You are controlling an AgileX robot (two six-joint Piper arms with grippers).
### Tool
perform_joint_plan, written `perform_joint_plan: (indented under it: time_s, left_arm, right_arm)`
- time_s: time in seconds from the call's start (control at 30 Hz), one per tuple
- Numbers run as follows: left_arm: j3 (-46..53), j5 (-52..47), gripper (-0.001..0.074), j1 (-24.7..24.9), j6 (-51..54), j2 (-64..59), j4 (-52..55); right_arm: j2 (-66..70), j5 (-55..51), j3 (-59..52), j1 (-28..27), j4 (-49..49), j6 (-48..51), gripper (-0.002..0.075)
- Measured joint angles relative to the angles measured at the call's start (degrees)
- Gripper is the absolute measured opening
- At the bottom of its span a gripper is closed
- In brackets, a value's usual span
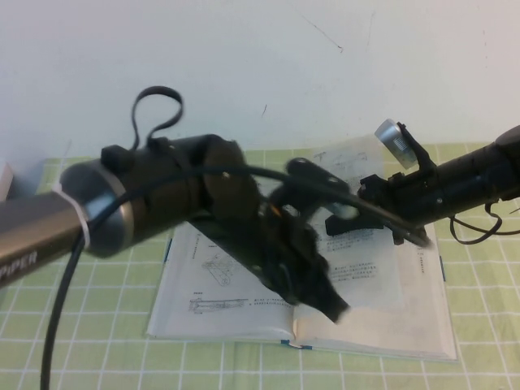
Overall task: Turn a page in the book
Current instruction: Open the closed book
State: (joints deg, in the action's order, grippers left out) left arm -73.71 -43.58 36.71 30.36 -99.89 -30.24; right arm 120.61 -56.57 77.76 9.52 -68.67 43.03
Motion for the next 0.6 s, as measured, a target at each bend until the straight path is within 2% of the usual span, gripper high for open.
perform_joint_plan:
  time_s: [0.23, 0.3, 0.47, 0.6]
  left_arm:
    - [0.0, 6.2, -0.0002, 16.12, -1.89, 1.91, 5.24]
    - [0.0, 9.34, -0.0002, 18.97, -2.16, 0.81, 6.59]
    - [0.0, 15.45, -0.0002, 20.74, -6.08, -4.04, 13.63]
    - [0.04, 18.85, -0.0002, 20.74, -18.45, -7.45, 28.08]
  right_arm:
    - [0.21, -1.7, 0.0, 0.0, -0.57, 0.44, 0.0334]
    - [0.21, -1.94, 0.0, 0.0, -1.09, 0.46, 0.0334]
    - [0.21, -2.42, 0.0, 0.0, -1.52, 1.29, 0.0334]
    - [0.21, -3.17, 0.0, 0.0, -1.66, 2.07, 0.0334]
